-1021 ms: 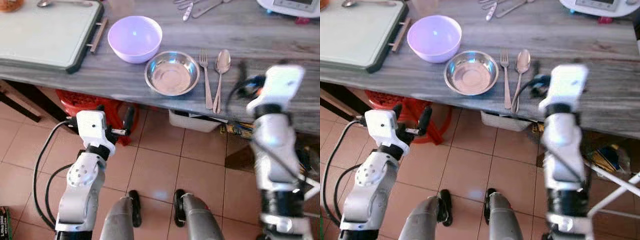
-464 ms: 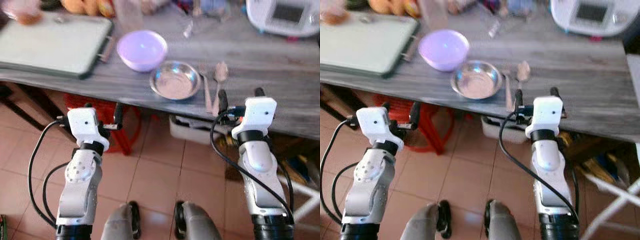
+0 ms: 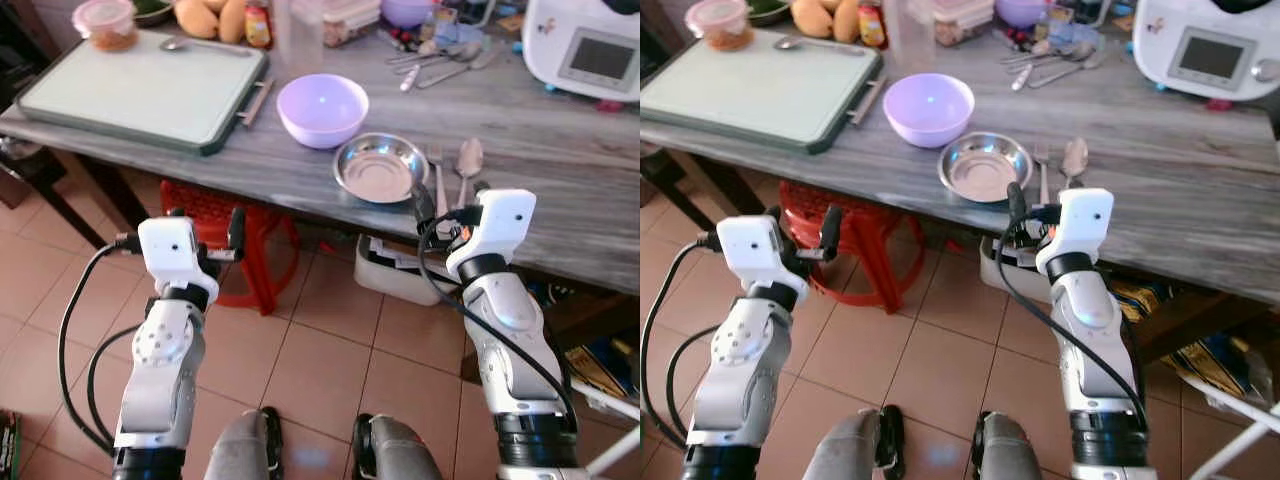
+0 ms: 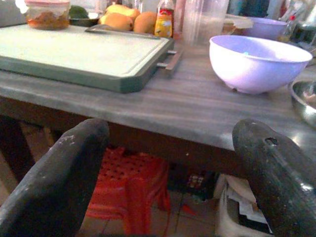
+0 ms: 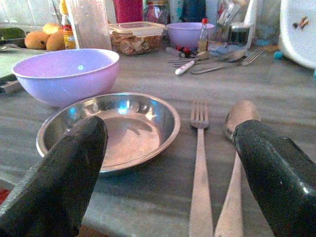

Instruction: Setting the table

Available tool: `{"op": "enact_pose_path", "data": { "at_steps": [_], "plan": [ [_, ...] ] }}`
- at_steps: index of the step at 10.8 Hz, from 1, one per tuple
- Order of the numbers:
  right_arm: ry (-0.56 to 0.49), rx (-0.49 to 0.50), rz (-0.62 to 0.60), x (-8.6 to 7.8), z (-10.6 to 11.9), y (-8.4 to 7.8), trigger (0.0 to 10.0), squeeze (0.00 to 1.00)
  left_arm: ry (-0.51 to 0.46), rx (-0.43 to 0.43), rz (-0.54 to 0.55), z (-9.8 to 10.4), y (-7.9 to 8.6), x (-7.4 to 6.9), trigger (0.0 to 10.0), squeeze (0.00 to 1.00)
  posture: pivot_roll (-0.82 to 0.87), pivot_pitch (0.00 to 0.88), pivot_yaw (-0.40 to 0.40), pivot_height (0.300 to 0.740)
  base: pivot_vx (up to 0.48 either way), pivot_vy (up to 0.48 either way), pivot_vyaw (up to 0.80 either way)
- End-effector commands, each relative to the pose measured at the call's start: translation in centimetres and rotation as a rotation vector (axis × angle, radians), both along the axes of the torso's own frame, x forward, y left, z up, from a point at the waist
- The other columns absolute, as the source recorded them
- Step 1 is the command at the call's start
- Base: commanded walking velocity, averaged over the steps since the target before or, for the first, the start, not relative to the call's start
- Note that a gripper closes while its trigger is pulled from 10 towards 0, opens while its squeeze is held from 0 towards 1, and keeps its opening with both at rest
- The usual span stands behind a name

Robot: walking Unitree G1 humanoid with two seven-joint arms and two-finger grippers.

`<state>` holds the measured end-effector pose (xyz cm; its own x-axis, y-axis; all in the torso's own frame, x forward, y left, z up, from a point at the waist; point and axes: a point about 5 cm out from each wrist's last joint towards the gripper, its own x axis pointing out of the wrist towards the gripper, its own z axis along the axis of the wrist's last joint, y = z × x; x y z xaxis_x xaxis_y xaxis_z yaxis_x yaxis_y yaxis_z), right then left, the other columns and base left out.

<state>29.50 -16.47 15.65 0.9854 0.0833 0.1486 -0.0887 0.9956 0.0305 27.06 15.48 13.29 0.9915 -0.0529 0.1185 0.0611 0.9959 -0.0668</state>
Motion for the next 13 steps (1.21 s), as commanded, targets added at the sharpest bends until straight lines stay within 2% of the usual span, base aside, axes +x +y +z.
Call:
{"op": "enact_pose_path", "data": {
  "at_steps": [1, 3, 5, 6, 7, 8, 12, 13],
  "plan": [
    [0.028, 0.028, -0.008, -0.4, -0.6, -0.5, 10.0, 0.00, -0.004, 0.012, -0.002, 0.1, 0.2, -0.3, 10.0, 0.00, -0.02, 0.158, 0.018, 0.740, 0.000, 0.000, 0.00],
    [0.012, 0.025, 0.013, -0.8, -0.5, -0.5, 10.0, 0.00, 0.000, 0.013, -0.010, 0.2, 0.3, -0.4, 10.0, 0.00, -0.01, 0.167, 0.022, 0.740, 0.000, 0.000, 0.00],
    [0.002, 0.019, -0.045, -0.9, -0.4, -1.3, 10.0, 0.00, 0.000, 0.016, -0.019, 0.2, 0.3, -0.3, 10.0, 0.00, -0.02, 0.172, 0.026, 0.740, 0.000, 0.000, 0.00],
    [0.001, 0.014, -0.051, -1.0, -0.4, -1.5, 3.6, 0.80, 0.002, 0.016, -0.023, 0.2, 0.2, -0.3, 10.0, 0.00, -0.02, 0.176, 0.026, 0.740, 0.000, 0.000, 0.00],
    [-0.004, 0.003, -0.041, -1.1, -0.4, -1.4, 3.9, 0.00, 0.003, 0.015, -0.026, 0.3, 0.2, -0.4, 10.0, 0.00, -0.02, 0.183, 0.025, 0.740, 0.000, 0.000, 0.00],
    [0.003, -0.002, -0.031, -1.0, -0.5, -1.2, 10.0, 0.00, 0.007, 0.016, -0.028, 0.2, 0.2, -0.5, 10.0, 0.00, -0.02, 0.185, 0.025, 0.740, 0.000, 0.000, 0.00],
    [0.041, 0.048, 0.016, -1.5, -1.4, -0.6, 10.0, 0.00, 0.010, 0.020, -0.030, 0.4, 0.4, -0.7, 10.0, 0.00, -0.01, 0.208, 0.029, 0.740, 0.000, 0.000, 0.00],
    [0.059, 0.101, 0.023, -1.7, -1.7, -0.7, 10.0, 0.00, 0.012, 0.021, -0.031, 0.4, 0.4, -0.8, 10.0, 0.00, -0.01, 0.212, 0.030, 0.740, 0.000, 0.000, 0.00]
  ]
}}
